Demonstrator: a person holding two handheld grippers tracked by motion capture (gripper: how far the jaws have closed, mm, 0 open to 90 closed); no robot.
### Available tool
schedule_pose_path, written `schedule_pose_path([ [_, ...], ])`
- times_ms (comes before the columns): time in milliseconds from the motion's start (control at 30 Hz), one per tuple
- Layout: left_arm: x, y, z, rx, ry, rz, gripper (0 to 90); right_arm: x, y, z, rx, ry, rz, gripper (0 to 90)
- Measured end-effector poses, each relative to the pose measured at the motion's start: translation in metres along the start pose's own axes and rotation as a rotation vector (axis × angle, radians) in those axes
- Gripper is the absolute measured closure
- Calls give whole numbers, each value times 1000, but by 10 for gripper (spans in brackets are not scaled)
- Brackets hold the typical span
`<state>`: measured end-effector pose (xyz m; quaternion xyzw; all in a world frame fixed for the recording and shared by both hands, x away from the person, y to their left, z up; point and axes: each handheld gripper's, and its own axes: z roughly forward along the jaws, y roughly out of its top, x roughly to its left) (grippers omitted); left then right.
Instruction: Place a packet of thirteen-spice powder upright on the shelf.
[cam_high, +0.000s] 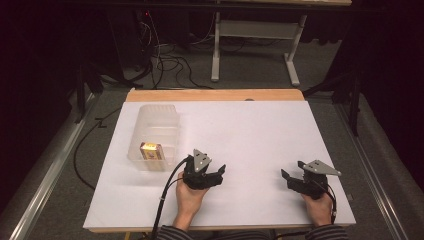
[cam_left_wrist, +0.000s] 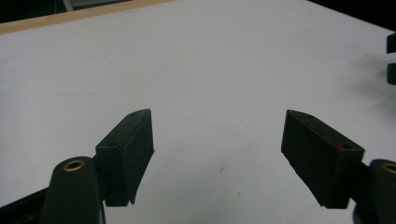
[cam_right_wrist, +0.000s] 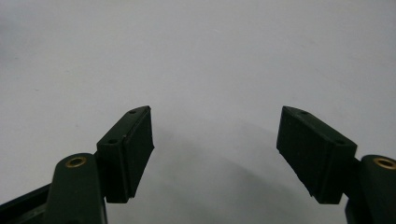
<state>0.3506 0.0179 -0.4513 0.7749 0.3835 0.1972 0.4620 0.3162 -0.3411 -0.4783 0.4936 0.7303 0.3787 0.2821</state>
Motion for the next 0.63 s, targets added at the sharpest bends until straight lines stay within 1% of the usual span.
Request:
schedule_pose_path([
  [33, 0, 0, 0, 0, 0, 0, 259, 0, 0, 0, 0, 0, 0, 274],
  [67, -1, -2, 4, -3, 9, 7, 259, 0, 0, 0, 1, -1, 3, 274],
  [133, -2, -8, 11, -11, 13, -5, 263, 0, 0, 0, 5, -1, -4, 275],
  [167, -2, -8, 11, -11, 13, -5, 263, 0, 0, 0, 5, -1, -4, 275],
  [200, -2, -11, 14, -10, 22, -9, 263, 0, 0, 0, 6, -2, -3, 275],
  [233, -3, -14, 19, 2, 30, -6, 259, 0, 0, 1, 8, -2, -6, 275],
  [267, -3, -14, 19, 2, 30, -6, 259, 0, 0, 1, 8, -2, -6, 275],
  [300, -4, -17, 20, -4, 42, -6, 259, 0, 0, 1, 13, -2, -8, 275],
  [333, -4, -20, 22, -11, 50, -15, 259, 0, 0, 1, 14, -2, -8, 275],
  [367, -4, -21, 23, -7, 56, -17, 259, 0, 1, 1, 14, -2, -9, 275],
  [433, -4, -21, 22, -15, 59, -18, 255, 1, 1, 1, 12, -2, -11, 276],
  [467, -4, -21, 22, -15, 63, -14, 255, 1, 1, 1, 12, -2, -11, 276],
  [500, -6, -22, 22, -13, 67, -1, 254, 1, 1, 1, 17, -2, -6, 275],
  [533, -6, -22, 22, -13, 67, -1, 254, 1, 1, 1, 17, -2, -6, 275],
  [600, -8, -22, 21, -13, 71, 25, 255, 1, 1, 1, 16, -4, -10, 276],
  [633, -8, -22, 21, -13, 71, 25, 255, 1, 1, 1, 16, -4, -10, 276],
])
